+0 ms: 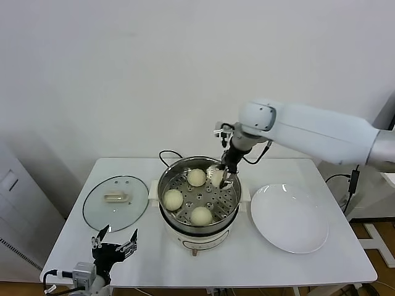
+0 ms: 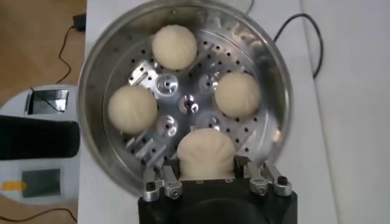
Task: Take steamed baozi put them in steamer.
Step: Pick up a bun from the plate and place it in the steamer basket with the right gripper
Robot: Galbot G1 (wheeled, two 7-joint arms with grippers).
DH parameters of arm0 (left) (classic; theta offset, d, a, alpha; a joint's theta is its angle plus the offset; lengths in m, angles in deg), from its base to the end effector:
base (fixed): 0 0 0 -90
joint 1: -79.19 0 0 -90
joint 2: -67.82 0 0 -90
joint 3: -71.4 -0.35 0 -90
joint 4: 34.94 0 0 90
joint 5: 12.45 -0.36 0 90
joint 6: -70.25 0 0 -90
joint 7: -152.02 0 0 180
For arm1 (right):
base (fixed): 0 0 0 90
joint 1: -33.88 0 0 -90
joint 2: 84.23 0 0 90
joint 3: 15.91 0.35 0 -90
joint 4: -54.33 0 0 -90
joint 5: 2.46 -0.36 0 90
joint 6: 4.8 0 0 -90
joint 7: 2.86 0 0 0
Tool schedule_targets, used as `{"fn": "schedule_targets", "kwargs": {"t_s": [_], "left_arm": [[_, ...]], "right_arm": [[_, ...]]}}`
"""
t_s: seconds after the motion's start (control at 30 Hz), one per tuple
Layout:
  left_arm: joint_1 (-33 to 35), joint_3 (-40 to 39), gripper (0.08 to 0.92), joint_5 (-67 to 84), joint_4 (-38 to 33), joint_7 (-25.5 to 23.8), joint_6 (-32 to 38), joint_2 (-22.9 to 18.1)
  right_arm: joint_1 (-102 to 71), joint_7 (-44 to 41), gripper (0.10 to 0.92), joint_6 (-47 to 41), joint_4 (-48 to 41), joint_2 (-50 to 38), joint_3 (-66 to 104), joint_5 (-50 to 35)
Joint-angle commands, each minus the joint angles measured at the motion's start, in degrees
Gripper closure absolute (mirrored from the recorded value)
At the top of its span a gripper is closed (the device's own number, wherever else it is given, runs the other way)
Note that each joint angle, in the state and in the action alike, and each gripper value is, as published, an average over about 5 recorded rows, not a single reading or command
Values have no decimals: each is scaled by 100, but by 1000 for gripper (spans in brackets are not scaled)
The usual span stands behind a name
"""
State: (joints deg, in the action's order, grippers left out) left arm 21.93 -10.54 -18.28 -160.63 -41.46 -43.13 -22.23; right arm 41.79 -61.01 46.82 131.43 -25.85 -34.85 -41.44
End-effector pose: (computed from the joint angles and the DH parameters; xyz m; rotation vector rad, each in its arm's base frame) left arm 0.1678 0.0409 -0.2743 -0.1091 -2.7592 -0.1529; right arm 0.5510 0.0570 -0.0384 1.3198 -1.4437 1.1044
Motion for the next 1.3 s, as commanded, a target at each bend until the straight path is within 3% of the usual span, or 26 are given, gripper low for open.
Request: {"fn": "schedule_targets", "kwargs": {"t_s": [0.03, 0.67, 0.77, 1.03, 1.2, 1.3], "left_arm": [[-39, -6, 177, 29, 6, -6, -17, 0], [-70, -46, 177, 56, 40, -7, -72, -41], [-71, -47, 177, 88, 35, 10, -125, -45], [-62, -31, 177, 89, 21, 61, -142, -56], [-123, -20, 177, 155, 70, 528, -20, -118], [-172, 22, 177, 379, 88, 898, 11, -156]], "right_arm": [[-568, 415, 487, -455, -215, 431, -19, 374], [-852, 579, 480, -434, -291, 365, 189, 617], [-851, 594, 448, -431, -263, 344, 207, 622], [-702, 491, 240, -375, 35, -86, 512, 618], [-666, 294, 204, 103, 453, -748, 1469, 565], [-868, 740, 203, 497, 670, -1231, 2306, 275]]}}
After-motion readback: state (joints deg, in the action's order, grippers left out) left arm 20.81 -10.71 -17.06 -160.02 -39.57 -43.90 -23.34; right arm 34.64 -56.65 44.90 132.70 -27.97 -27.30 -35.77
